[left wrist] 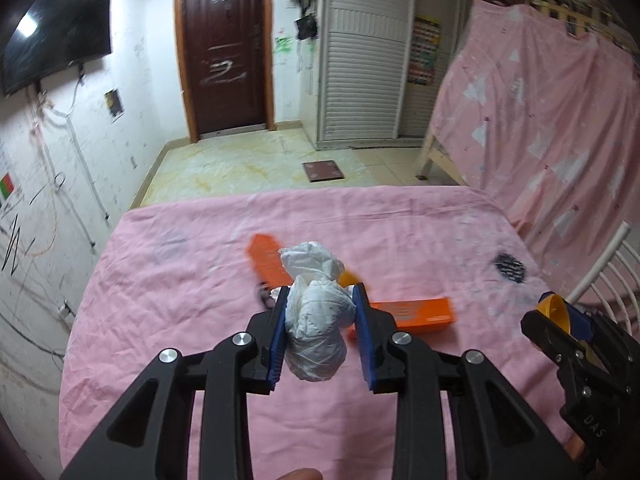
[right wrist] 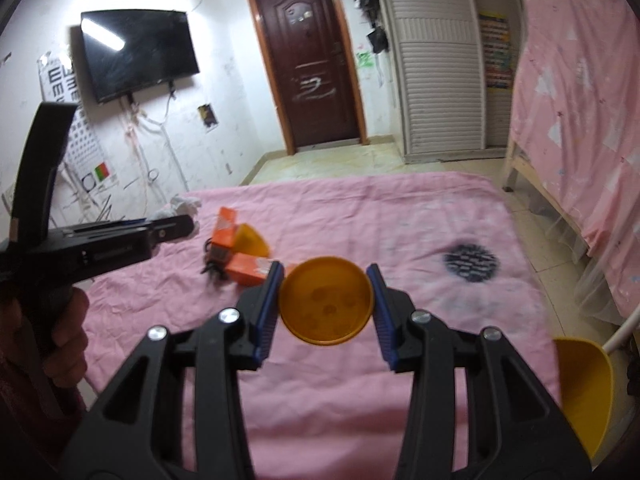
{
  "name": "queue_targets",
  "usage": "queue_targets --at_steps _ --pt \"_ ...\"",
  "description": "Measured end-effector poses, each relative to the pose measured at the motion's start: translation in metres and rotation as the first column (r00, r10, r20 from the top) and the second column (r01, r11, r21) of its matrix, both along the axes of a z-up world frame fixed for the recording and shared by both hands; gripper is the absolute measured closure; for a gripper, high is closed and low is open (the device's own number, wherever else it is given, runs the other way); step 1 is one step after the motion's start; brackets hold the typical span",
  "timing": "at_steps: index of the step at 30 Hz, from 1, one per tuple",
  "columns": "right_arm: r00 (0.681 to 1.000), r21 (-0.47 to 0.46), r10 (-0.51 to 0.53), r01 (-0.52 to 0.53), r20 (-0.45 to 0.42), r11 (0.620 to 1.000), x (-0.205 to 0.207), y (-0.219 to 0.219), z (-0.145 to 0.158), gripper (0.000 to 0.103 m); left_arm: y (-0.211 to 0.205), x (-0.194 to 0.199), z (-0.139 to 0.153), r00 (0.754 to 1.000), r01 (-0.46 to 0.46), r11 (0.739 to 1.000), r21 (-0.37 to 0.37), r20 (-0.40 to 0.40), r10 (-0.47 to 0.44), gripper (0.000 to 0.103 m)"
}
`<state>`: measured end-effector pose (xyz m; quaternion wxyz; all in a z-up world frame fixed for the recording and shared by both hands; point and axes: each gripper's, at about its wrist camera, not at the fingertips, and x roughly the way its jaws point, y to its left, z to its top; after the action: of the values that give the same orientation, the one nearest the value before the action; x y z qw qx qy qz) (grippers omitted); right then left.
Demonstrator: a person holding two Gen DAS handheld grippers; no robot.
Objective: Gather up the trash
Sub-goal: 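Carry the bag and cup to the yellow bin and open both tools over it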
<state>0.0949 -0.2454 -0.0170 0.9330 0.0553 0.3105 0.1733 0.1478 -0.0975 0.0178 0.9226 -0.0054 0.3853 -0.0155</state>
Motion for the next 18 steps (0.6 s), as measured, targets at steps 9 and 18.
queue_targets --at_steps 9,18 --pt "0.992 0.019 -0.115 0.114 0.044 0.993 -0.020 -0.066 0.012 0.063 -0.074 -0.004 0.007 0.993 0.121 0.992 0.019 -0.002 -0.121 0.080" --pt "0.957 0.063 -0.280 0.276 0.073 0.959 -0.041 -0.137 0.017 0.063 -0.142 -0.014 0.004 0.966 0.257 0.966 0.013 -0.041 -0.256 0.080"
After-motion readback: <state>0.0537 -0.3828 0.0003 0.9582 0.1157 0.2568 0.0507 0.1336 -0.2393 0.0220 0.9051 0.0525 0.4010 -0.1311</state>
